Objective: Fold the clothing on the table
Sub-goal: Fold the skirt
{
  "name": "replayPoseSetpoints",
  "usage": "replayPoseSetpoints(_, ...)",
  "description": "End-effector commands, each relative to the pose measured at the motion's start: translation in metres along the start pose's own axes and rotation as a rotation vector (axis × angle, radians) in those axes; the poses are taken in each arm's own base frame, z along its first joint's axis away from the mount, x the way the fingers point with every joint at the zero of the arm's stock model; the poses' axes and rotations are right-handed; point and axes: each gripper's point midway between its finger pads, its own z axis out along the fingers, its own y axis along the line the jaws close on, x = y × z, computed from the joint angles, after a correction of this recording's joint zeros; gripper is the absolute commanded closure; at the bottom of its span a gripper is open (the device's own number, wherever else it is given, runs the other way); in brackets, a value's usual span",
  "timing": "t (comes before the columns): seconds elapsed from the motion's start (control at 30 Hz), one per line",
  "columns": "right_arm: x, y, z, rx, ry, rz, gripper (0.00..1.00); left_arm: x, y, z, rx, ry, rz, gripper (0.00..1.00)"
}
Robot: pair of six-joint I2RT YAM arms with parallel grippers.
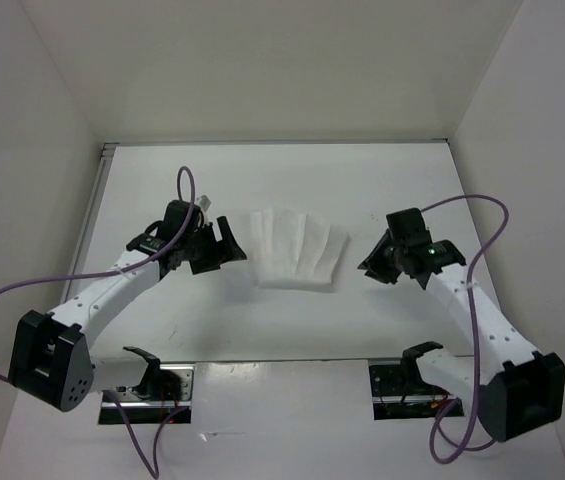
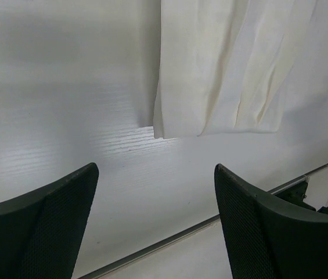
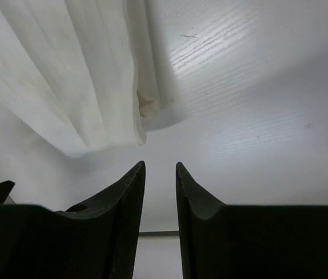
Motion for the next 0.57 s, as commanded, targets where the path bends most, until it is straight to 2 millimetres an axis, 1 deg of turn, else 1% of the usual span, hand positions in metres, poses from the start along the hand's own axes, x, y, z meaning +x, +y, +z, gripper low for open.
replayPoseSetpoints(0.0,0.001,-0.003,-0.021,-0.012,-0.104,0.088,0.66,-0.001,0.000,0.001,0.007,-0.018,-0.009,0.11)
replayPoseSetpoints(0.03,0.000,0.001,-0.027,-0.036,-0.124,0.114,0.65,-0.003,-0.007,-0.003,0.023,-0.028,0.002,0.10)
replayPoseSetpoints(0.1,-0.004,0.004,-0.043,-0.095,-0.176,0.134,0.65,-0.003,-0.007,-0.003,0.024,-0.028,0.002,0.10)
replayPoseSetpoints(0.17,-0.002,0.008,-0.051,-0.143,-0.189,0.154,0.61,-0.003,-0.007,-0.003,0.024,-0.028,0.002,0.10)
replayPoseSetpoints(0.23,-0.004,0.007,-0.060,-0.180,-0.221,0.171,0.61,-0.004,-0.006,-0.002,0.017,-0.034,0.002,0.09)
replayPoseSetpoints(0.3,-0.005,0.006,-0.066,-0.194,-0.237,0.182,0.61,-0.004,-0.006,-0.002,0.017,-0.034,0.002,0.09)
replayPoseSetpoints(0.37,-0.003,0.002,-0.064,-0.186,-0.233,0.182,0.60,-0.009,-0.010,-0.004,0.030,-0.050,0.007,0.09)
replayPoseSetpoints(0.4,-0.003,0.002,-0.064,-0.186,-0.233,0.182,0.60,-0.008,-0.009,-0.001,0.024,-0.043,0.005,0.09)
replayPoseSetpoints(0.5,-0.002,0.000,-0.064,-0.176,-0.229,0.171,0.60,-0.009,-0.018,0.001,0.071,-0.034,0.011,0.09)
replayPoseSetpoints(0.53,-0.003,0.002,-0.067,-0.186,-0.234,0.171,0.60,-0.008,-0.016,0.003,0.064,-0.027,0.020,0.05)
